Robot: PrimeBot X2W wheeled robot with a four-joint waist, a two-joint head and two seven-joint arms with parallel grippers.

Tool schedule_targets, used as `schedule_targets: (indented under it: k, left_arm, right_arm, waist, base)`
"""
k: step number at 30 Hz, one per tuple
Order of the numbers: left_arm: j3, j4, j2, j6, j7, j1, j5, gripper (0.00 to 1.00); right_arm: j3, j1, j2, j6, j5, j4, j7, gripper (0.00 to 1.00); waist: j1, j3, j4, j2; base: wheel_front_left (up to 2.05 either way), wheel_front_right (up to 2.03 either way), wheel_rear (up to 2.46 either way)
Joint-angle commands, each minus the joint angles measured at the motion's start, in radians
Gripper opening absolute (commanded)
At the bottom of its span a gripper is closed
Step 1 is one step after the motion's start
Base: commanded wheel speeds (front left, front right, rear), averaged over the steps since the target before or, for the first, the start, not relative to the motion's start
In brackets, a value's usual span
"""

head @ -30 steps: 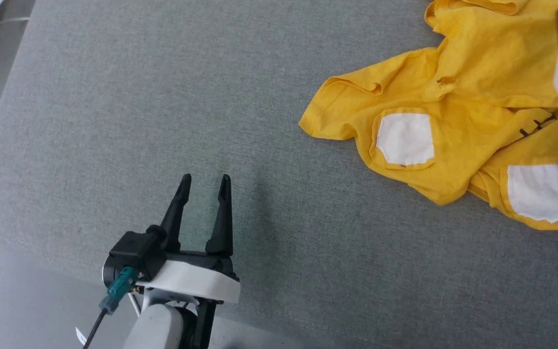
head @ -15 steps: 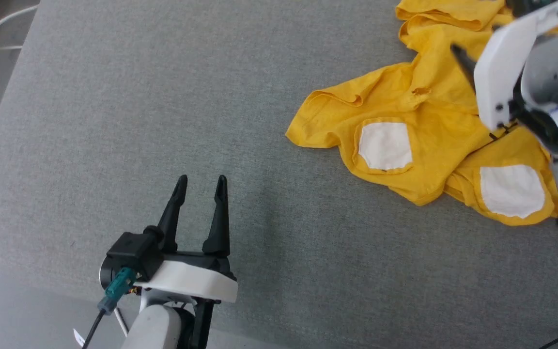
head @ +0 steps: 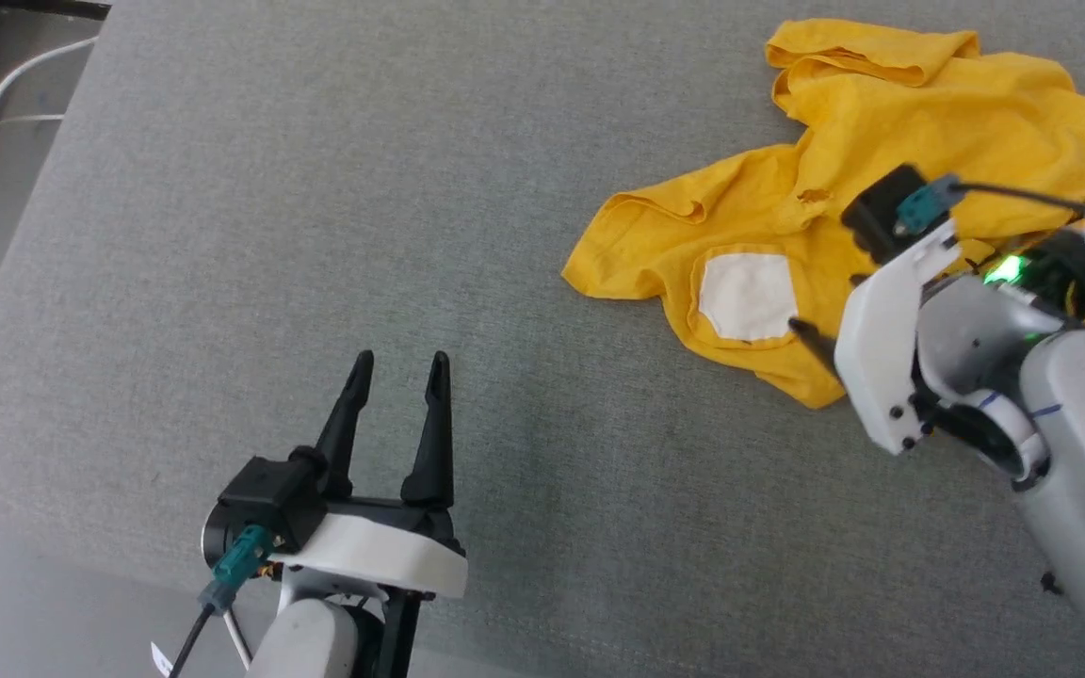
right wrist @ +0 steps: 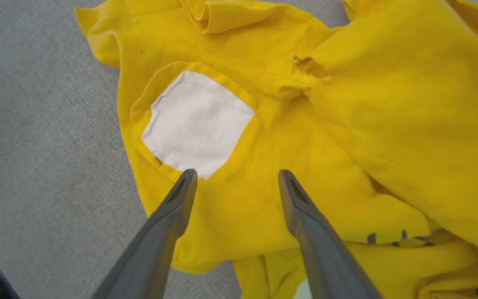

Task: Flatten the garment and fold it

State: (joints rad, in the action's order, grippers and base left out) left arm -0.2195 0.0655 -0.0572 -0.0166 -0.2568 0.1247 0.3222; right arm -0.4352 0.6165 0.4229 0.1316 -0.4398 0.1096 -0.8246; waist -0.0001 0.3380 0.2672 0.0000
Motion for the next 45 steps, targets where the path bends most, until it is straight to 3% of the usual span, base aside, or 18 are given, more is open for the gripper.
schedule_targets:
  k: [1, 6, 7, 9, 13, 19, 28, 30, 31, 39, 45]
  left_arm:
    - [0.0, 0.005, 0.004, 0.008, -0.005, -0.009, -0.004, 1.0]
    - [-0.008, 0.013, 0.005, 0.01, -0.005, -0.011, -0.004, 1.0]
    - [-0.009, 0.014, 0.005, 0.01, -0.005, -0.011, -0.004, 1.0]
    - [-0.012, 0.017, 0.005, 0.009, -0.005, -0.012, -0.003, 1.0]
    - [-0.012, 0.017, 0.005, 0.006, -0.005, -0.018, -0.001, 1.0]
    - [-0.003, 0.016, 0.002, 0.0, -0.005, -0.035, -0.002, 1.0]
    - [-0.01, 0.018, 0.001, 0.003, -0.005, -0.025, -0.002, 1.0]
    - [-0.013, 0.019, 0.002, 0.003, -0.005, -0.024, -0.001, 1.0]
    - [-0.015, 0.019, 0.002, 0.003, -0.005, -0.024, 0.0, 1.0]
    - [-0.008, 0.019, 0.002, -0.002, -0.005, -0.031, 0.005, 1.0]
    - [-0.004, 0.013, 0.001, -0.006, -0.005, -0.042, 0.005, 1.0]
  right_arm:
    - [-0.015, -0.019, -0.007, -0.001, 0.008, 0.027, 0.016, 1.0]
    - [-0.067, -0.021, -0.033, -0.001, 0.059, 0.171, 0.081, 1.0]
    - [-0.067, -0.019, -0.042, -0.001, 0.068, 0.204, 0.093, 0.49]
    - [-0.067, -0.011, -0.059, -0.001, 0.08, 0.257, 0.12, 0.0]
    - [-0.079, 0.019, -0.085, -0.001, 0.084, 0.302, 0.182, 0.0]
    - [-0.148, 0.074, -0.149, -0.001, 0.018, 0.249, 0.266, 0.0]
    - [-0.391, 0.084, -0.25, -0.001, -0.143, 0.171, 0.265, 0.0]
    - [-0.424, 0.08, -0.249, -0.001, -0.151, 0.192, 0.271, 0.63]
    - [-0.429, 0.079, -0.249, -0.001, -0.151, 0.204, 0.289, 1.0]
    - [-0.35, 0.071, -0.244, -0.001, -0.184, 0.238, 0.392, 1.0]
    - [-0.225, 0.065, -0.18, -0.001, -0.183, 0.178, 0.378, 1.0]
  waist:
    - [0.0001, -0.007, 0.01, 0.0]
    - [0.0001, -0.02, 0.031, 0.0]
    - [0.0001, -0.021, 0.034, 0.0]
    - [0.0001, -0.025, 0.041, 0.0]
    - [0.0001, -0.036, 0.044, 0.0]
    - [0.0001, -0.061, 0.015, 0.0]
    - [0.0001, -0.072, -0.009, 0.0]
    - [0.0001, -0.072, -0.007, 0.0]
    - [0.0001, -0.071, -0.006, 0.0]
    - [0.0001, -0.08, -0.019, 0.0]
    - [0.0001, -0.092, -0.041, 0.0]
  base:
    - [0.0, 0.0, 0.0]
    - [0.0, 0.0, 0.0]
    - [0.0, 0.0, 0.0]
    - [0.0, 0.0, 0.0]
    - [0.0, 0.0, 0.0]
    - [0.0, 0.0, 0.0]
    - [0.0, 0.0, 0.0]
    - [0.0, 0.0, 0.0]
    - [0.0, 0.0, 0.0]
    - [0.0, 0.0, 0.0]
    - [0.0, 0.0, 0.0]
